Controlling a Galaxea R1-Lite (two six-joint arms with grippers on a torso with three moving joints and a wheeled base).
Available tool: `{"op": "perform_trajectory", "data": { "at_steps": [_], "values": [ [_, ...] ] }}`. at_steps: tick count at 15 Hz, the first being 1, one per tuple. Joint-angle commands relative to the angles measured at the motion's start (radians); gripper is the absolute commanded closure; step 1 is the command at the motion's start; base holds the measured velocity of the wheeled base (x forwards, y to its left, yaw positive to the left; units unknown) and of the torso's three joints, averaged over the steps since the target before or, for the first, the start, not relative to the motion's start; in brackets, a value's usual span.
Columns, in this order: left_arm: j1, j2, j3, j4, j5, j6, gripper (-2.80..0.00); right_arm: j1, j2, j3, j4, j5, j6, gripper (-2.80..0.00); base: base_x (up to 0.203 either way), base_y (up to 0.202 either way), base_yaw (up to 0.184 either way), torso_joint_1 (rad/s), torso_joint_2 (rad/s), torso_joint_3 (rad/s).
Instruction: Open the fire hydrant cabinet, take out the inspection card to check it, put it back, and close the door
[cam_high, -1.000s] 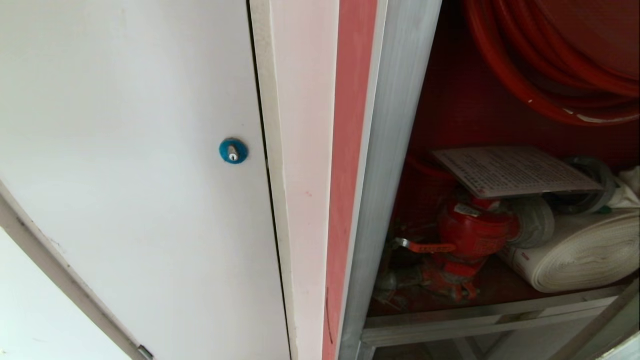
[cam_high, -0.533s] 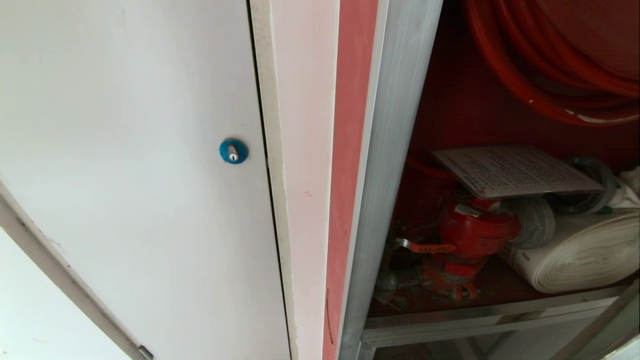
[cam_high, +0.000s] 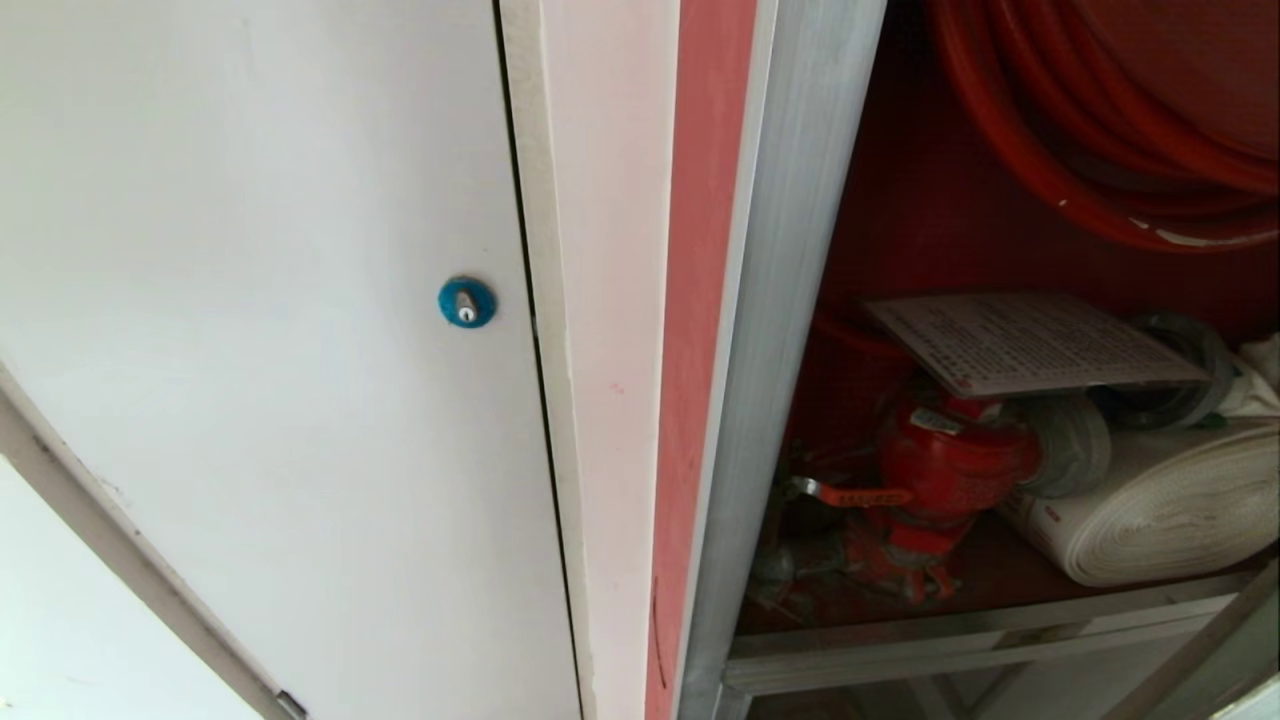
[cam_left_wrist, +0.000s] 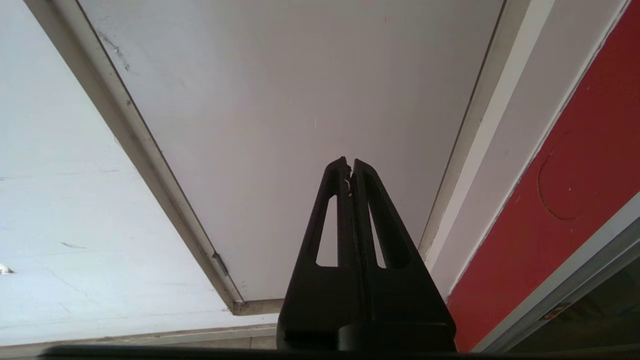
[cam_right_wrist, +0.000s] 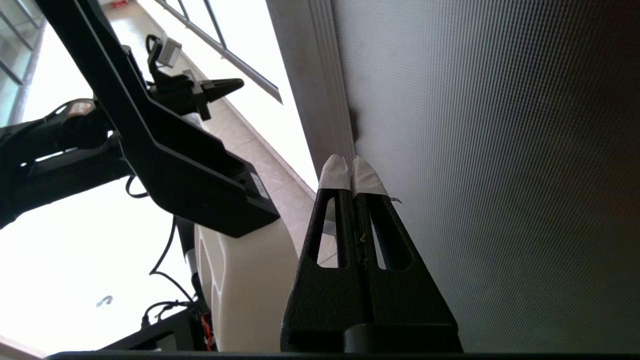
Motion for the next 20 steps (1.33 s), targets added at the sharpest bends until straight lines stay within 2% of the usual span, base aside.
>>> {"op": "perform_trajectory", "data": {
  "at_steps": [1, 9, 15, 18, 20],
  "values": [
    [0.000, -0.001, 0.000, 0.000, 0.000, 0.000, 0.00, 0.000, 0.048, -0.016, 0.000, 0.007, 0.000, 0.00, 0.000, 0.000, 0.000, 0.000, 0.00, 0.000],
    [0.000, -0.001, 0.001, 0.000, -0.001, 0.000, 0.00, 0.000, 0.154, -0.021, -0.104, -0.028, 0.000, 0.00, 0.000, 0.000, 0.000, 0.000, 0.00, 0.000],
    [0.000, -0.001, 0.000, 0.000, 0.000, 0.000, 0.00, 0.000, 0.294, -0.109, -0.114, -0.050, -0.005, 0.00, 0.000, 0.000, 0.000, 0.000, 0.00, 0.000],
    [0.000, -0.001, -0.001, 0.000, -0.001, 0.000, 0.00, 0.007, 0.388, -0.161, -0.115, -0.091, -0.035, 0.00, 0.000, 0.000, 0.000, 0.000, 0.00, 0.000],
    [0.000, -0.001, 0.001, 0.000, -0.001, 0.000, 0.00, 0.037, 0.441, -0.190, -0.115, -0.153, -0.059, 0.00, 0.000, 0.000, 0.000, 0.000, 0.00, 0.000]
  ]
}}
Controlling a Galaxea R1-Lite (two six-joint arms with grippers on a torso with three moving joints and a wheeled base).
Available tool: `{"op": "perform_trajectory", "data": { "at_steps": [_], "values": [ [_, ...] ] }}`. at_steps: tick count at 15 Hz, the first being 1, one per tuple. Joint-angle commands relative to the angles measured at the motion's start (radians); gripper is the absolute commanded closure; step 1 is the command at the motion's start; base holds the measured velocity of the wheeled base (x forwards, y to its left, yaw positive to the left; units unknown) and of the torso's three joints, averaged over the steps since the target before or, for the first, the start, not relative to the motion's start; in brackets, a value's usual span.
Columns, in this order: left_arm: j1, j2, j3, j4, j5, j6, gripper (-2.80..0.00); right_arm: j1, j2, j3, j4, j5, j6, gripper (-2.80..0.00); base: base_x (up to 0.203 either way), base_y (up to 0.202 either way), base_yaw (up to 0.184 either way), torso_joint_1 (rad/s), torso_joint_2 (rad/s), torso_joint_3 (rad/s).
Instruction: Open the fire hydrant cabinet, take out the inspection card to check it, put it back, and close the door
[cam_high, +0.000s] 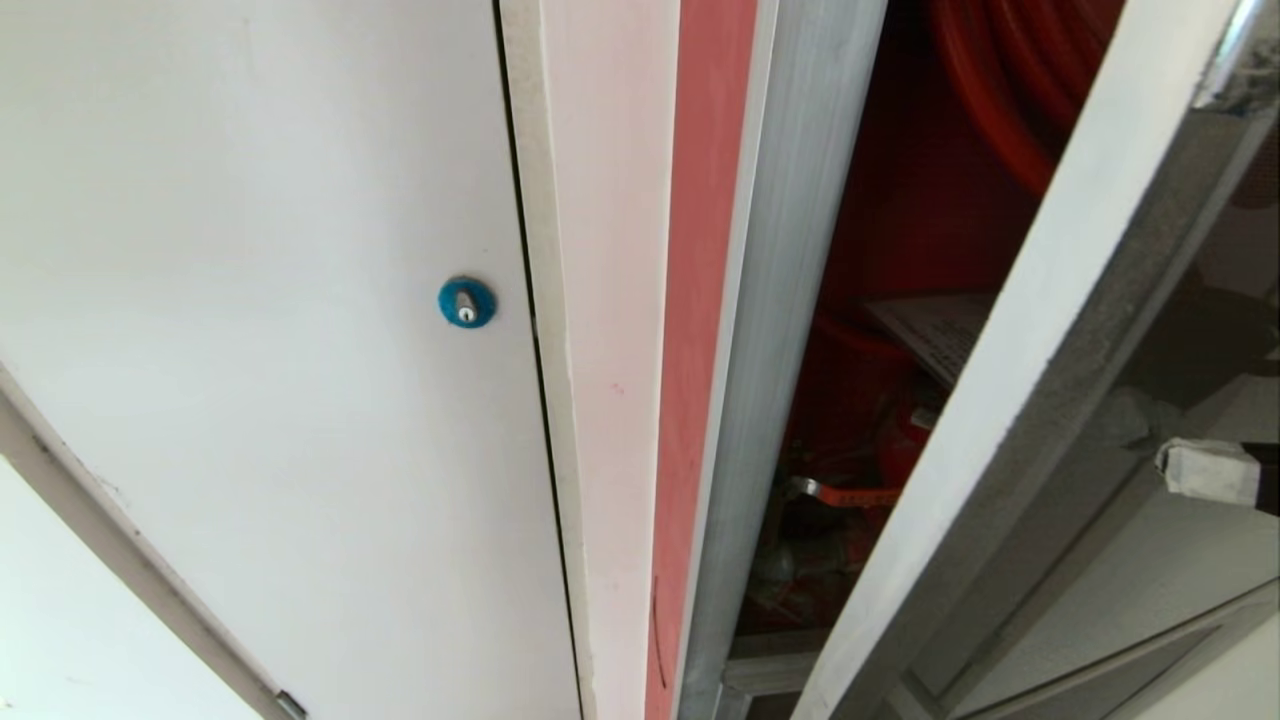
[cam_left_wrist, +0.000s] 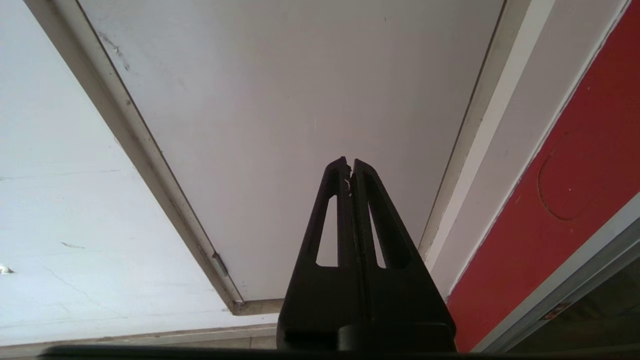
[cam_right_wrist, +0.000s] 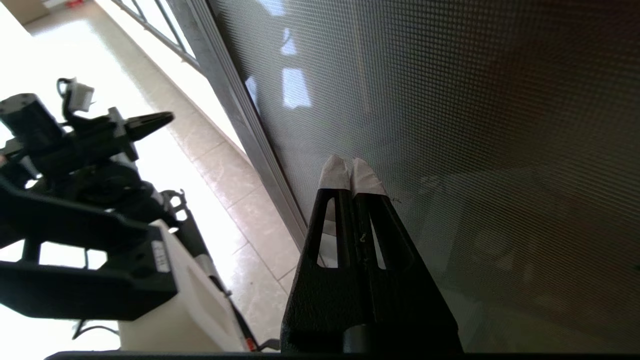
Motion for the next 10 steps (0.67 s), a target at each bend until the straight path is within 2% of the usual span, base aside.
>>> {"op": "perform_trajectory", "data": {
  "at_steps": [1, 5, 7, 10],
  "values": [
    [0.000, -0.001, 0.001, 0.001, 0.001, 0.000, 0.00, 0.037, 0.071, -0.021, -0.001, -0.040, -0.009, 0.00, 0.000, 0.000, 0.000, 0.000, 0.00, 0.000],
    [0.000, -0.001, 0.000, 0.000, 0.000, 0.000, 0.00, 0.145, 0.146, -0.030, -0.103, -0.217, -0.012, 0.00, 0.000, 0.000, 0.000, 0.000, 0.00, 0.000],
    [0.000, -0.001, 0.000, 0.000, 0.000, 0.000, 0.00, 0.158, 0.189, -0.033, -0.140, -0.243, -0.006, 0.00, 0.000, 0.000, 0.000, 0.000, 0.00, 0.000],
    [0.000, -0.001, 0.000, 0.001, 0.000, 0.000, 0.00, 0.164, 0.240, -0.033, -0.212, -0.324, -0.006, 0.00, 0.000, 0.000, 0.000, 0.000, 0.00, 0.000]
  ]
}}
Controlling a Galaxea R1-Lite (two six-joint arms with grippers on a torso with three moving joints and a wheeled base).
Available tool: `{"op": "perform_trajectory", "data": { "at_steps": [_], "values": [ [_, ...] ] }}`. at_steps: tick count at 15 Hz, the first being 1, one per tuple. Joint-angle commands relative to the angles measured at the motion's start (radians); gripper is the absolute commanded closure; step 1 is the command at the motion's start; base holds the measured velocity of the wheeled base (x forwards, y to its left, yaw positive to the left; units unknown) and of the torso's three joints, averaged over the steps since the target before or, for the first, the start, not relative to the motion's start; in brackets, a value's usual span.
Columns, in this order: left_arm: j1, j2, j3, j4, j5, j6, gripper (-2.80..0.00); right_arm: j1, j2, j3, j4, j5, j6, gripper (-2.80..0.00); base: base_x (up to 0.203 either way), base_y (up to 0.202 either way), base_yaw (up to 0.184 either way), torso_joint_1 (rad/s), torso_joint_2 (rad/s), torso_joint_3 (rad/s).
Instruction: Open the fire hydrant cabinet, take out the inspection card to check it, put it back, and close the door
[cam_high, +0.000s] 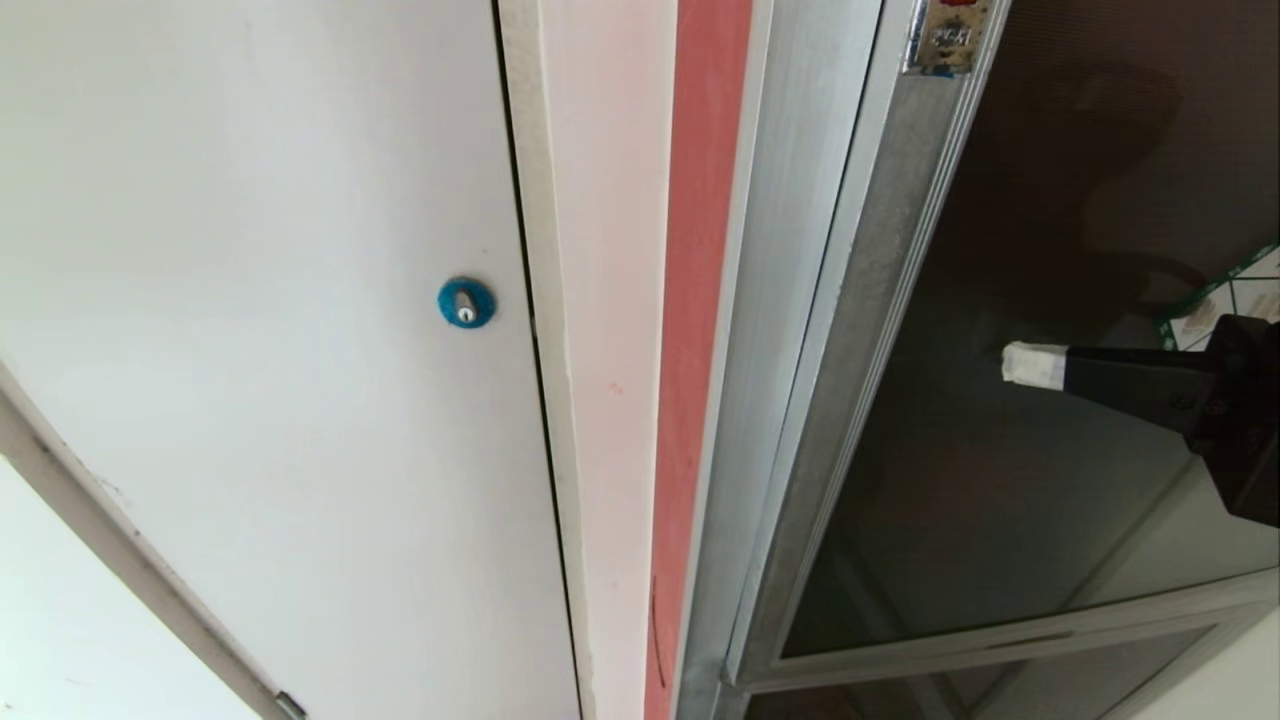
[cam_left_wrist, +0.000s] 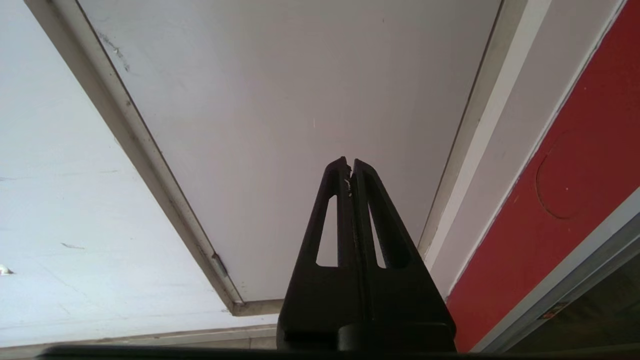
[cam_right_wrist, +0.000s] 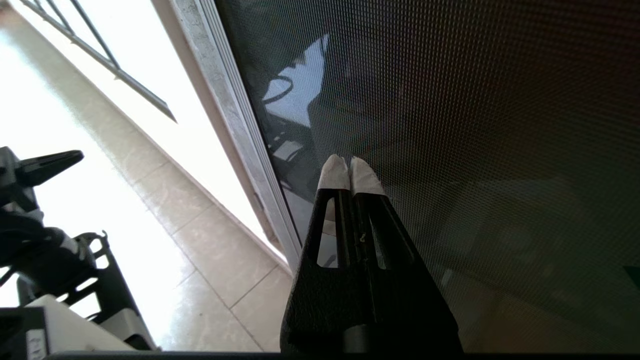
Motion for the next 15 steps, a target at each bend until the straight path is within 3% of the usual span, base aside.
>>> {"op": "perform_trajectory", "data": {
  "at_steps": [1, 8, 15],
  "values": [
    [0.000, -0.001, 0.001, 0.001, 0.000, 0.000, 0.00, 0.003, 0.043, -0.002, -0.018, -0.014, 0.001, 0.00, 0.000, 0.000, 0.000, 0.000, 0.00, 0.000],
    [0.000, -0.001, 0.000, 0.000, 0.001, 0.000, 0.00, 0.003, 0.123, -0.019, -0.081, -0.089, 0.001, 0.00, 0.000, 0.000, 0.000, 0.000, 0.00, 0.000],
    [0.000, -0.001, 0.001, 0.000, 0.001, 0.000, 0.00, 0.013, 0.092, -0.003, -0.085, -0.089, 0.004, 0.00, 0.000, 0.000, 0.000, 0.000, 0.00, 0.000]
  ]
}}
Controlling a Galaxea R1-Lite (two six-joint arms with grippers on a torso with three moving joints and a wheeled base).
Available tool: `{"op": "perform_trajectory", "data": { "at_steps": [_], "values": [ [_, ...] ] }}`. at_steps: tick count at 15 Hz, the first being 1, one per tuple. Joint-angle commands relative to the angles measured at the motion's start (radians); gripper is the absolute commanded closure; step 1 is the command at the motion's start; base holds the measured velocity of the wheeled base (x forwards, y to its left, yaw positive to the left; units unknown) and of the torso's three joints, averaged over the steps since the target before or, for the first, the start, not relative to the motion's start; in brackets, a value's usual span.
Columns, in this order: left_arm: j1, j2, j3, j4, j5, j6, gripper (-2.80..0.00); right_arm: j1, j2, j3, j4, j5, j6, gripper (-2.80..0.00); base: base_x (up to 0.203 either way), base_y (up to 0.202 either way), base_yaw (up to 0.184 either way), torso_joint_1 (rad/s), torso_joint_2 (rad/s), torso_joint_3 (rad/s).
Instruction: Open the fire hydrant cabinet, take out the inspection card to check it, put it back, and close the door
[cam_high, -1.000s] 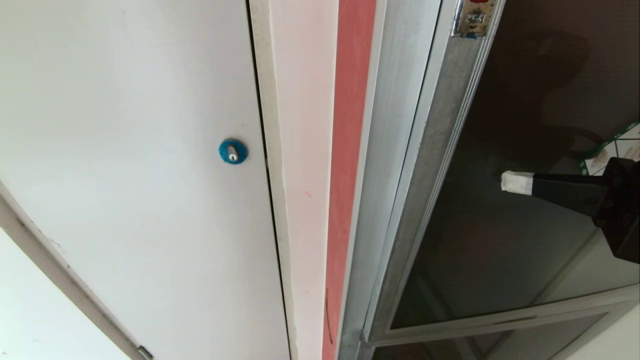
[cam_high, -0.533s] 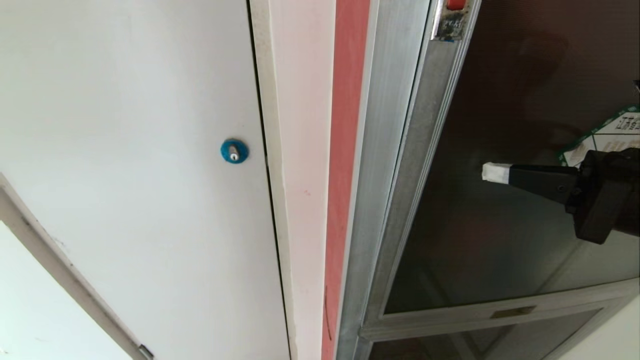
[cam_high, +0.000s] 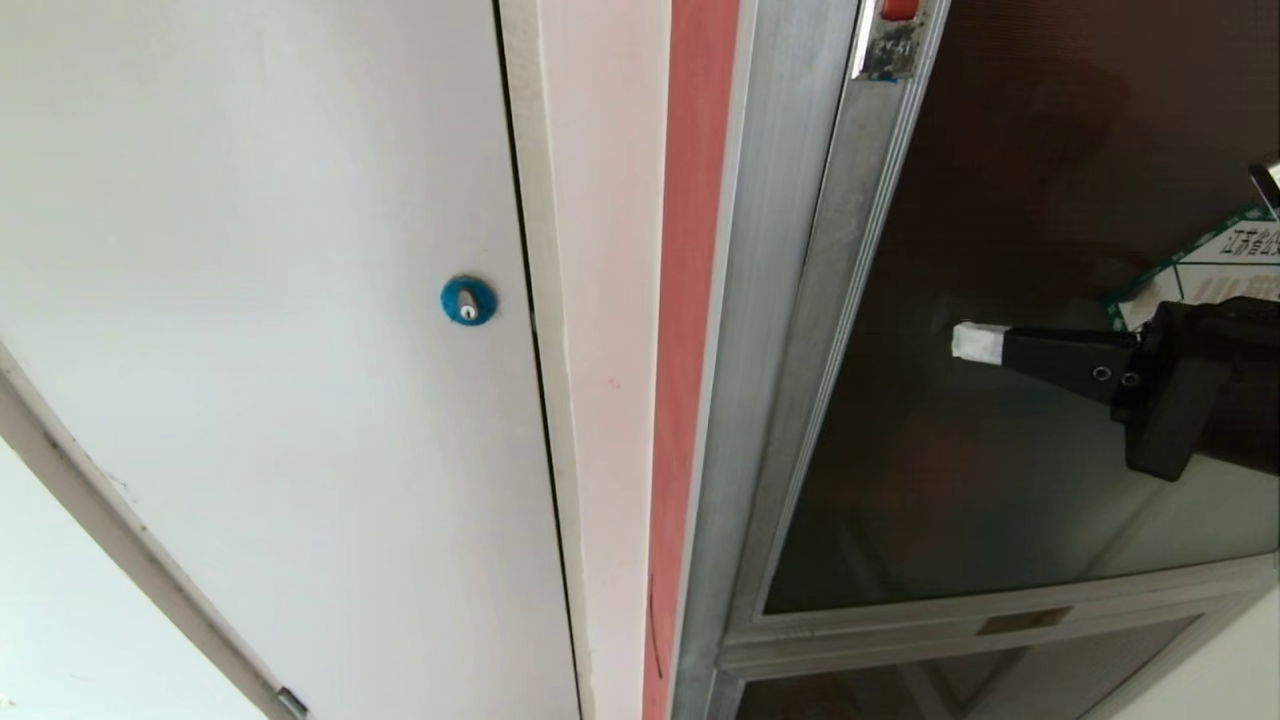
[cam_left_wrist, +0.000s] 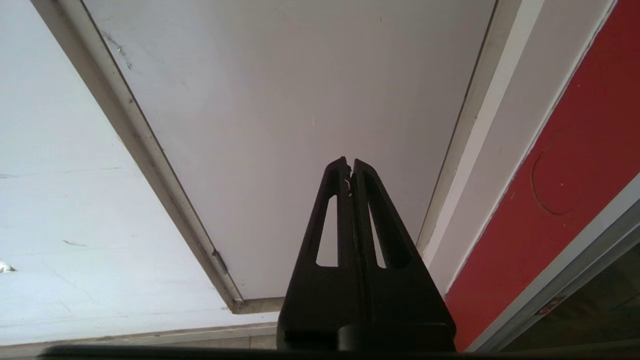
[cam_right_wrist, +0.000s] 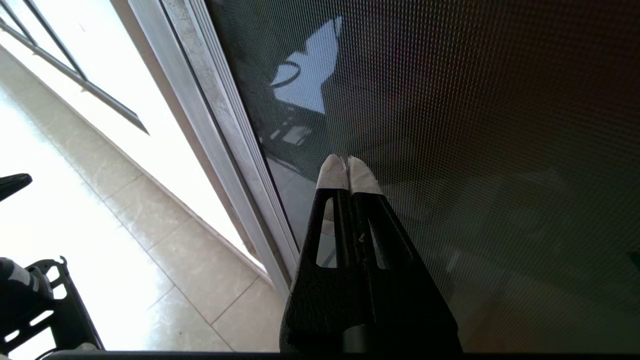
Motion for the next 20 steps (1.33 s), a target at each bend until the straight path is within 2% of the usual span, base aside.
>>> {"op": "perform_trajectory", "data": {
  "at_steps": [1, 8, 13, 16, 18, 20],
  "values": [
    [0.000, -0.001, 0.000, 0.001, -0.001, 0.000, 0.00, 0.016, -0.023, 0.009, 0.002, 0.005, 0.001, 0.00, 0.000, 0.000, 0.000, 0.000, 0.00, 0.000],
    [0.000, -0.001, 0.001, 0.001, -0.001, 0.000, 0.00, 0.180, -0.157, 0.055, 0.008, 0.004, 0.002, 0.00, 0.000, 0.000, 0.000, 0.000, 0.00, 0.000],
    [0.000, -0.001, 0.000, -0.001, -0.001, 0.000, 0.00, 0.258, -0.178, 0.016, 0.014, -0.024, 0.026, 0.00, 0.000, 0.000, 0.000, 0.000, 0.00, 0.000],
    [0.000, -0.001, -0.001, 0.000, 0.000, 0.000, 0.00, 0.386, -0.179, -0.039, 0.089, -0.127, 0.024, 0.00, 0.000, 0.000, 0.000, 0.000, 0.00, 0.000],
    [0.000, -0.001, -0.001, -0.001, -0.001, 0.000, 0.00, 0.482, -0.175, -0.085, 0.104, -0.245, 0.022, 0.00, 0.000, 0.000, 0.000, 0.000, 0.00, 0.000],
    [0.000, -0.001, 0.000, 0.000, 0.000, 0.000, 0.00, 0.491, -0.172, -0.125, 0.112, -0.278, 0.022, 0.00, 0.000, 0.000, 0.000, 0.000, 0.00, 0.000]
  ]
}}
